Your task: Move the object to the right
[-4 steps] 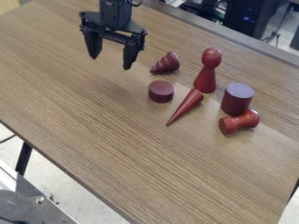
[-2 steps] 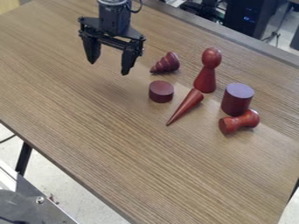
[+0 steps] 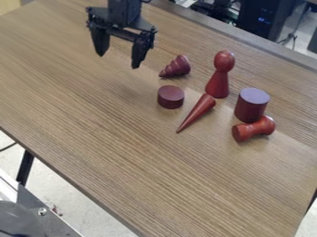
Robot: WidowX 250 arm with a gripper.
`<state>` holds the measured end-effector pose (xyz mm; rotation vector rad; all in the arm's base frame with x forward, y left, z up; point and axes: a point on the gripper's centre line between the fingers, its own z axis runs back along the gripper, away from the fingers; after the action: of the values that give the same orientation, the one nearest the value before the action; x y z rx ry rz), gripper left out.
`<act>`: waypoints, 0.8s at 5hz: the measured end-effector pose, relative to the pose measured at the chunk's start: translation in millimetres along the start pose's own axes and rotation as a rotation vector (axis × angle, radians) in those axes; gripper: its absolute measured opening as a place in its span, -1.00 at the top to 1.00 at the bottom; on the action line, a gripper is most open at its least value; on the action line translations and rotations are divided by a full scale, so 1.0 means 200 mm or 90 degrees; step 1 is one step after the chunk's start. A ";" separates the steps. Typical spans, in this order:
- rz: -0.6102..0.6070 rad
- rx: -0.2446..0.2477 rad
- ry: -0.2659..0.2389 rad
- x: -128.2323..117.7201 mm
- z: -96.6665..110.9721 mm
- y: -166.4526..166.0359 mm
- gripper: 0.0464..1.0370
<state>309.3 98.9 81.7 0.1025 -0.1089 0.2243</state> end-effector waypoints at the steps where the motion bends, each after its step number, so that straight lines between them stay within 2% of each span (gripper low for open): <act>1: -0.045 0.011 -0.026 0.08 0.09 -0.07 -0.93; 3: -0.119 0.010 -0.051 0.17 0.21 -0.26 -0.93; 4: -0.142 0.003 -0.052 0.17 0.22 -0.34 -0.93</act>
<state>353.3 35.6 123.9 0.1283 -0.1777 -0.0024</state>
